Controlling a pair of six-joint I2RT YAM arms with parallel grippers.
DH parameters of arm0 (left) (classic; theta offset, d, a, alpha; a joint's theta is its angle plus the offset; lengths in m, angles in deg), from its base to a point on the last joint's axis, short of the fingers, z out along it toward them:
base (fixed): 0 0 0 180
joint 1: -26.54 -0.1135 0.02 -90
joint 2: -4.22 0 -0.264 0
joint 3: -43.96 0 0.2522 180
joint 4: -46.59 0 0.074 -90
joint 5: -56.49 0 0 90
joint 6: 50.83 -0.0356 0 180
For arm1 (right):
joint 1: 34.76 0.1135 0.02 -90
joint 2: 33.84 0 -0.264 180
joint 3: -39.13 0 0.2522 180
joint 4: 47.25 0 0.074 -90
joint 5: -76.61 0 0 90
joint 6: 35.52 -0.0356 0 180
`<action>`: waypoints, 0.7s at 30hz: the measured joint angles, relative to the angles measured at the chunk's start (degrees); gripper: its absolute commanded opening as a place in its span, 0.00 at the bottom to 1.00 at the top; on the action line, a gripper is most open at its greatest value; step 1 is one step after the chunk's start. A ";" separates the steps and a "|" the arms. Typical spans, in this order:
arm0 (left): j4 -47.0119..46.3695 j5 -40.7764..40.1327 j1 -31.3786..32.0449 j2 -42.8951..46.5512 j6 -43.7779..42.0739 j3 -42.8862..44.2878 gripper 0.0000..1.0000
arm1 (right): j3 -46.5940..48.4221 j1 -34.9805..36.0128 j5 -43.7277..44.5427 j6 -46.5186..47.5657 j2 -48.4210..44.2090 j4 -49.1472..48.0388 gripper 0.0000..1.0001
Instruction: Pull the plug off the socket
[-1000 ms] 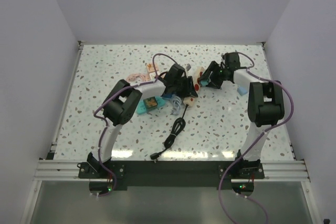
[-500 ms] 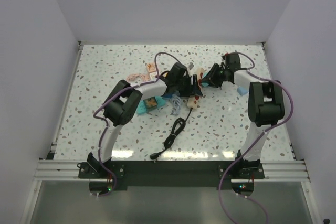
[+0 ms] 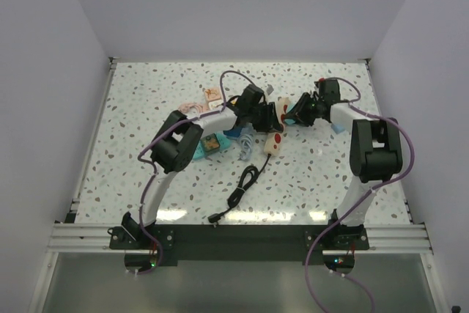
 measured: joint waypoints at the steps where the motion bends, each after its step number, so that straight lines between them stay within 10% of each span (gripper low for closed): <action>1: 0.07 -0.15 0.02 0.00 0.00 0.00 0.00 | 0.00 0.00 0.00 -0.02 0.00 0.09 0.00; 21: -6.23 -2.01 -0.70 2.82 1.55 -6.86 0.00 | -5.18 -10.84 0.55 -3.45 -13.20 6.78 0.00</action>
